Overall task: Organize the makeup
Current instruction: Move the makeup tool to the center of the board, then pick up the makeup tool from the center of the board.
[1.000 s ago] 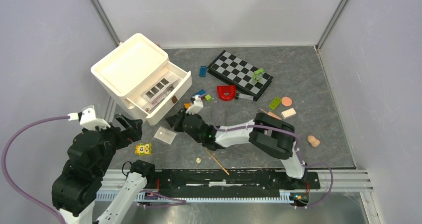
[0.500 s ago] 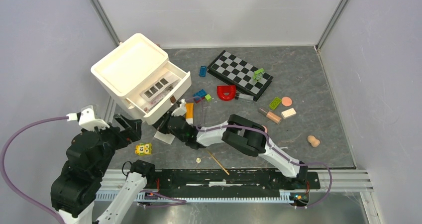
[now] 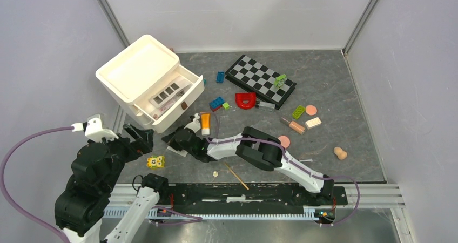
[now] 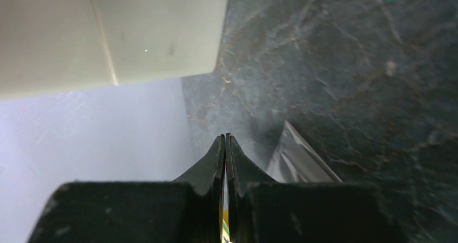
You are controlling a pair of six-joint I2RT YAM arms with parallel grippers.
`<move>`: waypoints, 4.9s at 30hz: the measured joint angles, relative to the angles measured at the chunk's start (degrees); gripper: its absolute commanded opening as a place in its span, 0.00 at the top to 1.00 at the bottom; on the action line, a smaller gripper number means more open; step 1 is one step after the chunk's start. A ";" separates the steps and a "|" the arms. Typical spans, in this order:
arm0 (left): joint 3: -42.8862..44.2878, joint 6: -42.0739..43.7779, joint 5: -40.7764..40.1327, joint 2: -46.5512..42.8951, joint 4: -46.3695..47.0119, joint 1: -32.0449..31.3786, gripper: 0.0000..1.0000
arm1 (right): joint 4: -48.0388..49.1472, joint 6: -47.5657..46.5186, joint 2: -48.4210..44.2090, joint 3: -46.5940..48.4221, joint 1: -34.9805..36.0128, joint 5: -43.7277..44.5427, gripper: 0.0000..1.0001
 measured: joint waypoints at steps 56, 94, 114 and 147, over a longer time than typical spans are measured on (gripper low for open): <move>-2.43 -0.02 0.07 -0.28 1.27 0.00 0.00 | 0.11 -21.70 -22.05 -26.01 1.55 -5.35 1.00; -5.44 -0.04 0.48 -0.96 2.73 0.00 0.00 | -21.57 -36.35 -39.87 -43.85 -4.17 -11.04 1.00; -13.46 -2.51 11.37 2.12 9.16 0.00 0.14 | -25.31 -56.74 -59.47 -58.75 -20.37 -9.14 0.70; -23.21 -18.25 -5.16 40.30 31.01 -37.35 0.19 | -17.66 -65.59 -61.90 -63.76 -37.46 -28.72 0.38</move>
